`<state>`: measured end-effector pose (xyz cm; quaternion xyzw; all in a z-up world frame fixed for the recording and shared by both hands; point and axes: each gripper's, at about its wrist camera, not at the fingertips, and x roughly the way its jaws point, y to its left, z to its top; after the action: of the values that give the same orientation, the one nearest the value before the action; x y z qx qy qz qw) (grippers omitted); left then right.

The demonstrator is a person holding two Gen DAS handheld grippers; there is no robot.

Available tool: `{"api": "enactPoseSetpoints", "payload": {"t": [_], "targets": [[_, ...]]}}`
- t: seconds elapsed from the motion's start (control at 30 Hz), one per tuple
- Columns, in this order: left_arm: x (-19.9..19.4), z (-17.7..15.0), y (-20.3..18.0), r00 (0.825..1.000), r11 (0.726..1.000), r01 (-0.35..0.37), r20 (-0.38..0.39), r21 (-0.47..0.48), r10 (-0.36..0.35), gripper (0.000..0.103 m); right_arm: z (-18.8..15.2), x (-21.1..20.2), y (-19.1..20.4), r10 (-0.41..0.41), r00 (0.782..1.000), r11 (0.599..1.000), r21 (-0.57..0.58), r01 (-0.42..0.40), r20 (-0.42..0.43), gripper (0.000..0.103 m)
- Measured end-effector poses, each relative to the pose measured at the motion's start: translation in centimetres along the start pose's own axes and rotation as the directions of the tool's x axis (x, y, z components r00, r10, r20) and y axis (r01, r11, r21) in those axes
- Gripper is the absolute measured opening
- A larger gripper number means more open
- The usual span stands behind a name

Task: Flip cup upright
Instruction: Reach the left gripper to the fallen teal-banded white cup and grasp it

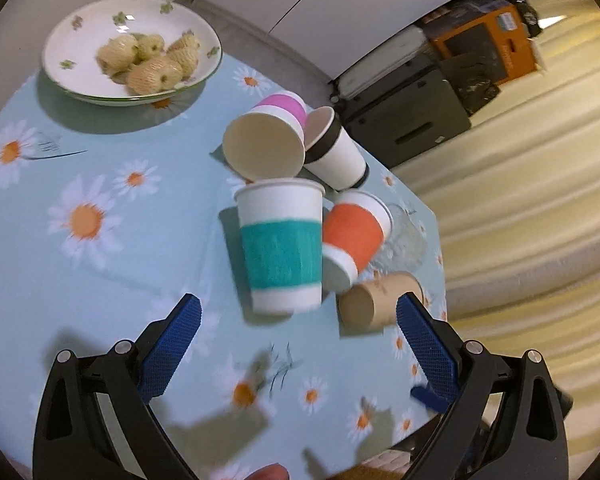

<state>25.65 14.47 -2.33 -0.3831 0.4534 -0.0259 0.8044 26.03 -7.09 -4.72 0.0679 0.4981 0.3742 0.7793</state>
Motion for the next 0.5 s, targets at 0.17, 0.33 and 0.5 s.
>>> {"api": "enactPoseSetpoints", "payload": {"t": [0.17,0.33,0.5], "targets": [[3.7,2.2,-0.1,0.998,0.999,-0.033,-0.05,-0.035,0.032,0.094,0.4,0.7,-1.0,0.044,0.999,0.998,0.035,-0.043,-0.026,0.098],[6.0,3.2,-0.4,0.994,0.996,-0.086,-0.071,-0.024,0.084,0.085,0.4,0.5,-1.0,0.008,1.0,1.0,-0.015,-0.009,-0.01,0.098],[7.1,3.9,-0.6,0.985,0.987,-0.157,-0.072,-0.015,0.156,0.079,0.1,-0.1,-0.6,0.009,1.0,0.999,-0.037,-0.01,-0.008,0.098]]}}
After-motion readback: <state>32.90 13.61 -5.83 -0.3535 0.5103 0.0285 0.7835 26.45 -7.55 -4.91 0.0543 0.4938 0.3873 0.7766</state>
